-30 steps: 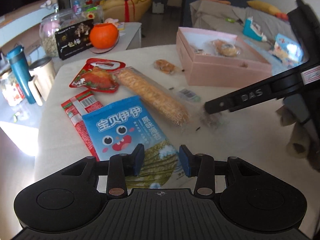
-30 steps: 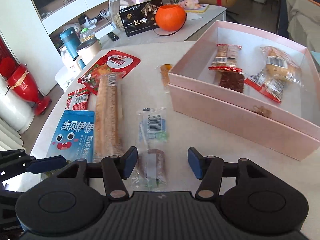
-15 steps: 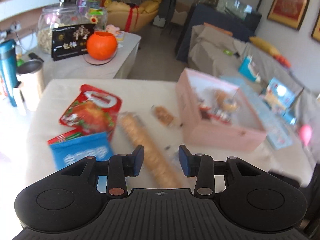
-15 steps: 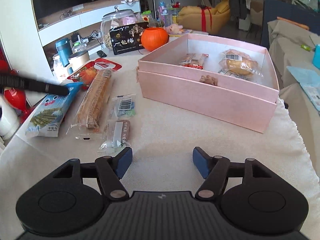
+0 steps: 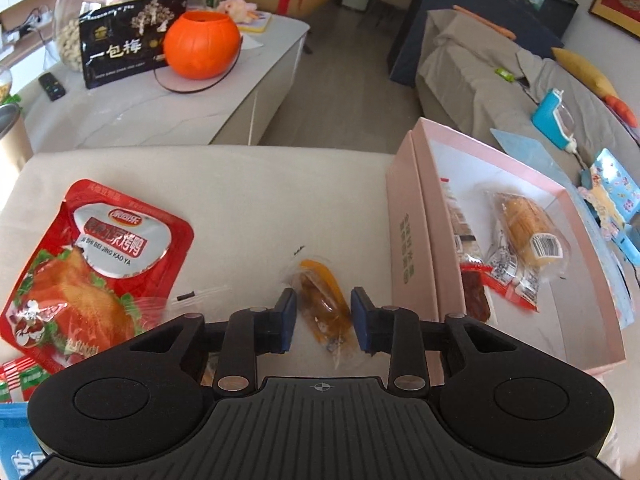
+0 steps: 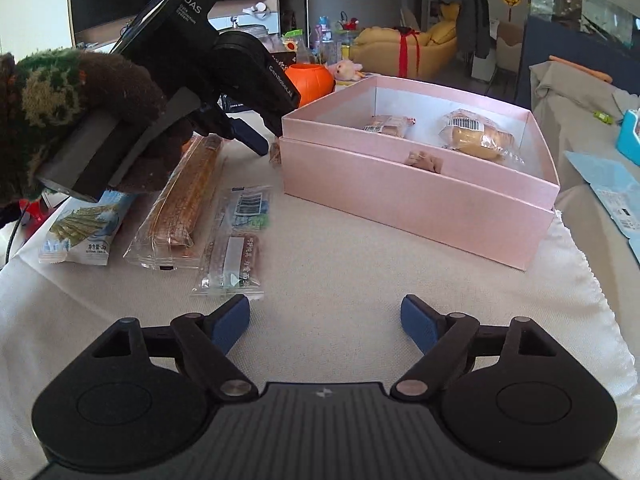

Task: Organize snacks
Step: 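Reach right tool to the clear barcode packet while left tool reaches the small orange packet, then grasp the small orange packet with left tool while right tool opens over the barcode packet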

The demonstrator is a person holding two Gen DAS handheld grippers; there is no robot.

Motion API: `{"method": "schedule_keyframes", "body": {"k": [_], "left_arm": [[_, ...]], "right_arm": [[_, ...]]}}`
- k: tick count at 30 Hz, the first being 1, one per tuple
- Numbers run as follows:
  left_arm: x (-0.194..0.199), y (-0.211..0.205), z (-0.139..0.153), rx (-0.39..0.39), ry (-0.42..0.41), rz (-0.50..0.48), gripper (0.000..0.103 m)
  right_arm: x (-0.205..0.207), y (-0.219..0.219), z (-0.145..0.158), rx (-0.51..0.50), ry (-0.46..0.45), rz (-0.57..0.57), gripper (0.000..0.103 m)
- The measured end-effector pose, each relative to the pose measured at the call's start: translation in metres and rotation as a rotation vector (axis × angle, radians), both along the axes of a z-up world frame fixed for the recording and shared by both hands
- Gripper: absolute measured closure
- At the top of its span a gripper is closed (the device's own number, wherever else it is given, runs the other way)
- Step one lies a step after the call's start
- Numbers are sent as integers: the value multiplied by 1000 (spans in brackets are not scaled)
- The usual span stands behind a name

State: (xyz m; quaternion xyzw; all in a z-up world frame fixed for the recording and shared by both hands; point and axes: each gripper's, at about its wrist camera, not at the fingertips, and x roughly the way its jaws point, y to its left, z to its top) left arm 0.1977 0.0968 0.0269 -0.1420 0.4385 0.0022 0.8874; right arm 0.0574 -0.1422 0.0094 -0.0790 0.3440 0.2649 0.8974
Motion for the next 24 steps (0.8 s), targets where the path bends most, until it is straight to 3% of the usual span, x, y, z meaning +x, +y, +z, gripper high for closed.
{"method": "schedule_keyframes", "body": {"k": [2,7,10,13,17,20,21,22,24], "left_arm": [[-20,-3,2,18,-3,-49,83],[-84,-9,-1,95,-8,-171,83],[-116,-1,-1,106,-14,-163,84],[-134,9,0,123,-20,-140,83],[-129,23,11,38,-22,-69,83],[-106,28,24,-69,-70,-16,81],[-94,28,27,-104,-82,0,81],[-81,28,28,-130,-86,20,80],[-52,24,27,-138,-70,53,79]], "right_arm": [[0,-1,0,8,3,0,19],[4,-2,-1,21,13,6,18],[7,-2,2,32,27,-4,18],[14,5,6,110,83,26,18],[24,33,8,95,78,88,20],[25,54,4,29,35,112,31],[19,59,4,-15,6,130,56],[13,63,6,-51,-18,152,65],[6,58,8,-73,-25,148,65]]}}
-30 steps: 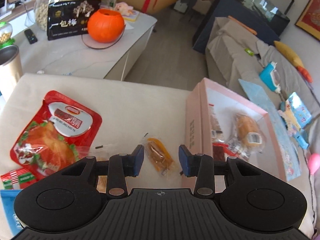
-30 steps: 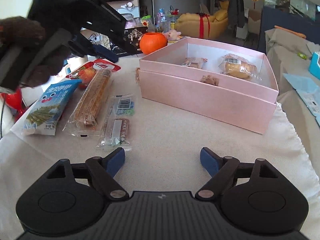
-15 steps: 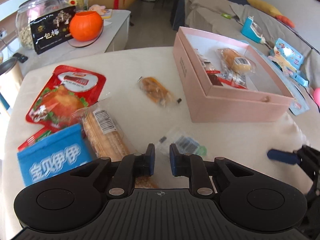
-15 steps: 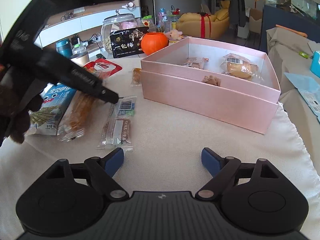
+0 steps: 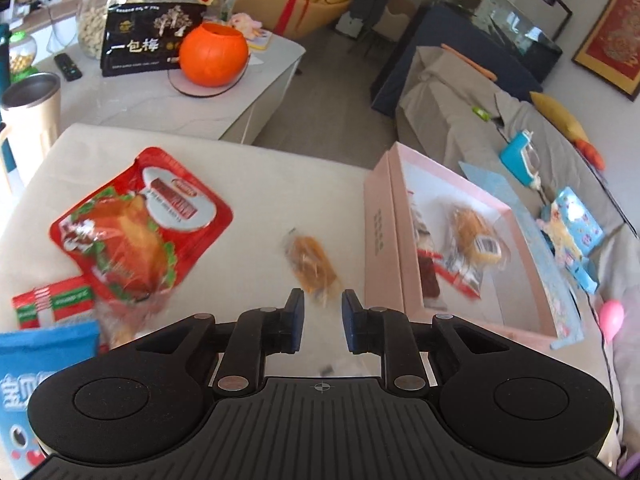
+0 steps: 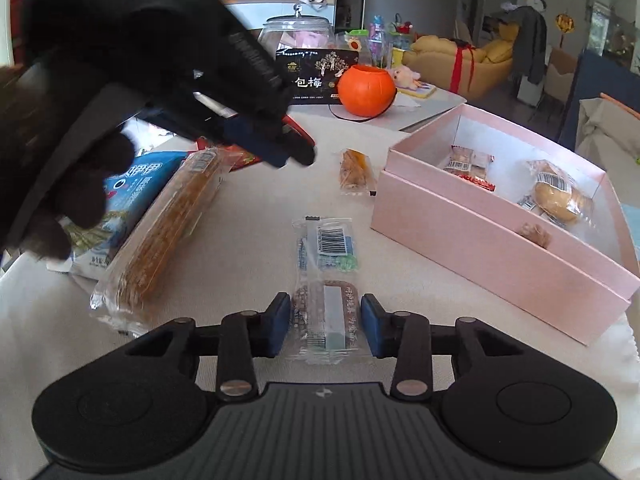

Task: Organize snacks
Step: 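Grasp the small orange packet with left tool while right tool opens over the barcode packet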

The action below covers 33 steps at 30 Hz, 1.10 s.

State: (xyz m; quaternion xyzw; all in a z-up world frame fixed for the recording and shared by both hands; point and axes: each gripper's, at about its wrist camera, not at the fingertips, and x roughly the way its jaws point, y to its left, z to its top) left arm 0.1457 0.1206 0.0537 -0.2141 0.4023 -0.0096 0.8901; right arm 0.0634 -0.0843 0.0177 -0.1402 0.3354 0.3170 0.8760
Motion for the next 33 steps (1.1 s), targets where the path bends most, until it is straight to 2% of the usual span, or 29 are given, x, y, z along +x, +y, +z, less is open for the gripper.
{"method": "schedule_keyframes", "body": {"k": [4,6,7,8,9,11,13,15,18,21,26,29,33], "left_arm": [[47,-12,-10,97,68,36,78],[64,-19,-19,162,111,40,72],[69,-21,-22,170,113,32,64],[72,-23,-25,176,124,22,63],[73,-27,-27,192,131,15,63],[73,-34,-29,249,123,-11,64],[71,-37,-29,280,113,-32,64],[62,-35,-30,274,99,-40,65],[40,-28,-31,226,74,-41,67],[16,-28,-31,238,61,-61,72],[-30,-28,-30,199,55,-89,76],[-54,-32,-31,169,52,-119,77],[-80,-41,-32,124,53,-169,77]], "right_arm": [[-10,-26,-2,-12,-37,-70,64],[-12,-41,-4,-12,-61,-106,63],[-12,-48,-5,-11,-71,-125,57],[-10,-54,-6,-6,-72,-147,51],[-7,-60,-6,12,-55,-170,40],[4,-71,-8,74,11,-207,35],[8,-74,-8,102,25,-211,31],[8,-72,-8,92,24,-197,27],[8,-70,-9,81,20,-194,26],[8,-70,-9,89,28,-188,23],[8,-65,-10,70,33,-165,16],[12,-66,-10,94,80,-118,2],[13,-68,-9,106,99,-102,0]]}}
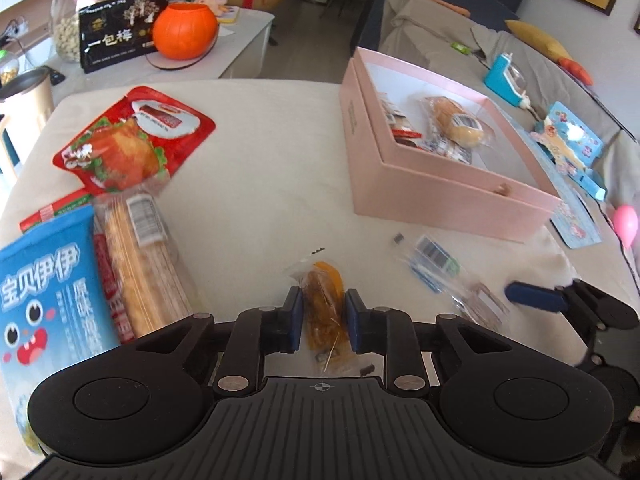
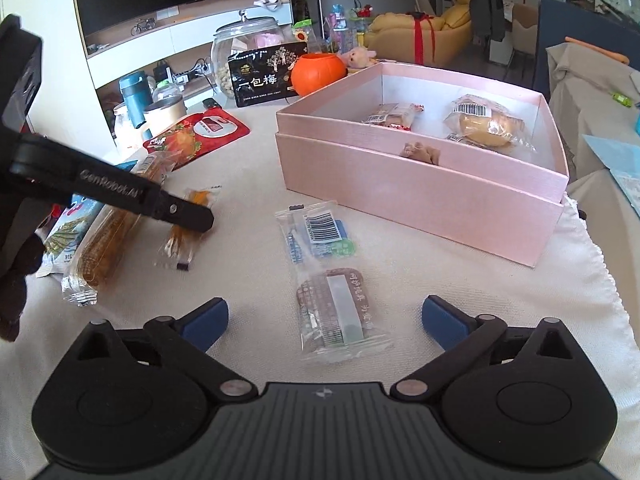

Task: Organize snacks
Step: 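Grasp the small orange packet with left tool while right tool opens over the barcode packet, then lower right tool onto the clear barcode packet while left tool holds the orange packet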

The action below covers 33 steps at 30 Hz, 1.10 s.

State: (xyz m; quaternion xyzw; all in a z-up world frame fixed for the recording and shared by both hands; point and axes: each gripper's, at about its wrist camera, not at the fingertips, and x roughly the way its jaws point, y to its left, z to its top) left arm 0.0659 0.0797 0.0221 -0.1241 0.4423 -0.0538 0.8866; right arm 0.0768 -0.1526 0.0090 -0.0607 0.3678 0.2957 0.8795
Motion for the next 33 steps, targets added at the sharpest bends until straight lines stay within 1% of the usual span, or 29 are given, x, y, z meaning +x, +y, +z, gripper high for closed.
{"method": "schedule_keyframes", "body": {"k": [2,5,7,9,12,16,19,21,24,26,28,31,33], "left_arm": [[-10,-6,-1,-22,3,-23,77],[-14,-14,-1,-32,3,-39,77],[-16,-18,-1,-22,2,-44,77],[-19,-23,-2,-5,-4,-50,77],[-21,-25,-3,-11,-9,-50,76],[-24,-29,-4,3,-29,-52,76],[-29,-33,-5,28,-56,-64,74],[-31,-34,-6,29,-72,-61,74],[-33,-34,-7,28,-82,-62,73],[-33,-33,-7,25,-88,-66,73],[-35,-33,-8,29,-91,-67,73],[-38,-36,-6,61,-86,-77,73],[-41,-37,-6,77,-80,-82,73]], "right_arm": [[-1,0,0,-1,-2,4,0],[-2,0,1,0,-6,-12,2],[-4,-1,3,-20,-15,-31,13],[-3,-3,6,-59,-21,-42,17],[-1,-11,8,-127,-31,-75,17],[5,-26,10,-160,-30,-148,17],[8,-36,11,-129,10,-173,17],[6,-40,11,-107,24,-163,17],[1,-41,10,-100,34,-165,17],[-1,-38,11,-81,49,-173,17],[-1,-33,14,-28,79,-181,17],[5,-23,15,40,113,-194,17],[14,-12,15,23,106,-199,17]]}}
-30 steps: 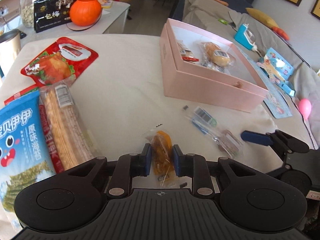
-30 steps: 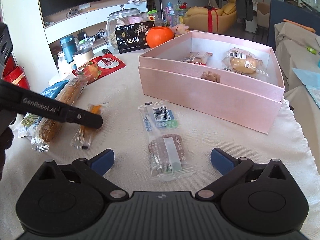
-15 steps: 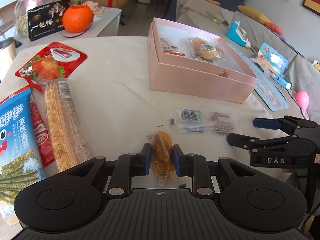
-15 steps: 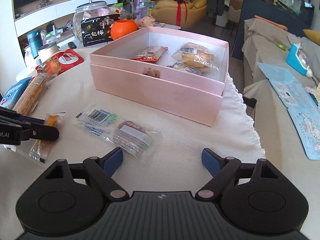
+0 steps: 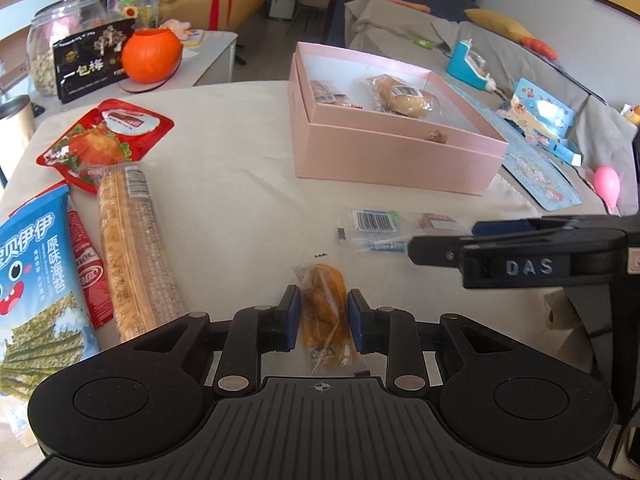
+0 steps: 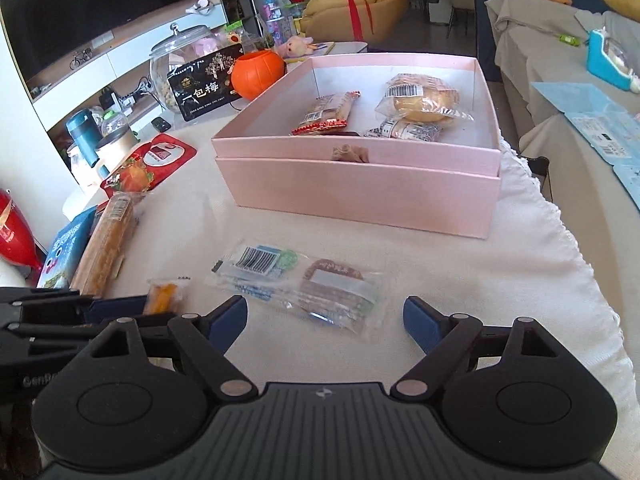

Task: Organize snacks
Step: 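Lower right tool onto the clear barcode packet while left tool holds the orange packet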

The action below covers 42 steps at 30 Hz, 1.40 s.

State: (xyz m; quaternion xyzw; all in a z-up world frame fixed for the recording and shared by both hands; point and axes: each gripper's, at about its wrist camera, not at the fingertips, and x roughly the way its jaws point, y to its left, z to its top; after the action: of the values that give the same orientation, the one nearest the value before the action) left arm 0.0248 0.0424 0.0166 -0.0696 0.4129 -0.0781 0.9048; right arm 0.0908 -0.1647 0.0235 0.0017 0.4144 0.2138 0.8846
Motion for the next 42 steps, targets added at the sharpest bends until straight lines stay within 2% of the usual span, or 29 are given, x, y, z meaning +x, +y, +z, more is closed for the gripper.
{"method": "schedule_keyframes", "body": {"k": [3,5,8,9,12,14,16,18,23,26,31,34,35,39,42], "left_arm": [[-4,0,0,7,0,-2,73],[-5,1,-1,3,-2,-2,73],[-4,2,-1,0,0,0,73],[-4,2,0,0,2,0,73],[-3,4,0,-9,4,0,73],[-3,7,-1,-26,8,2,73],[-1,9,-1,-36,15,8,73],[0,10,0,-45,24,11,74],[4,13,0,-52,34,3,74],[8,15,1,-70,54,7,74],[13,19,1,-94,70,21,74],[14,17,1,-88,66,19,74],[15,16,1,-85,65,18,74],[12,13,1,-71,60,7,74],[11,12,1,-64,57,4,73]], "right_arm": [[9,14,-1,-78,-18,18,17],[7,19,-2,-137,-23,78,17],[-5,19,0,-231,-78,177,17],[-7,16,1,-258,-95,182,17],[-6,3,5,-334,-161,67,17],[-6,-6,9,-277,-161,75,18],[-5,-7,10,-217,-106,113,18],[-5,-1,7,-216,-92,111,18],[-2,20,9,-254,-200,111,18],[12,25,9,-263,-210,136,18],[30,12,6,-144,-98,93,18],[26,4,5,-29,44,91,21],[21,4,5,-19,50,87,21],[8,16,9,-22,34,160,24],[10,32,6,-124,-37,151,24]]}}
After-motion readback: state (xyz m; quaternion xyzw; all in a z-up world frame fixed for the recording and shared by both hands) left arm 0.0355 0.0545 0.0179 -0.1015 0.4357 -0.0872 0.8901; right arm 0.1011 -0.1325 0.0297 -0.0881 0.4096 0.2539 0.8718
